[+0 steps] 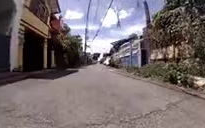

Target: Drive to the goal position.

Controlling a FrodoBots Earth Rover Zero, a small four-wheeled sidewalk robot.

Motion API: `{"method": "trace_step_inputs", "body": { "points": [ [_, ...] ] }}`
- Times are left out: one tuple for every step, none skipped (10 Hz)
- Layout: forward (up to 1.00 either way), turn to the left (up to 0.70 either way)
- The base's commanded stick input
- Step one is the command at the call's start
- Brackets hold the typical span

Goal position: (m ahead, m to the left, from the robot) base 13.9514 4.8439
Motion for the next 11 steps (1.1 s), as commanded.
{"method": "trace_step_inputs", "body": {
  "points": [
    [0.70, 0.09],
    [0.70, 0.09],
    [0.70, 0.09],
    [0.70, 0.09],
    [0.70, 0.09],
    [0.70, 0.09],
    [0.70, 0.09],
    [0.70, 0.09],
    [0.70, 0.09],
    [0.70, 0.09],
    [0.70, 0.09]
  ]
}}
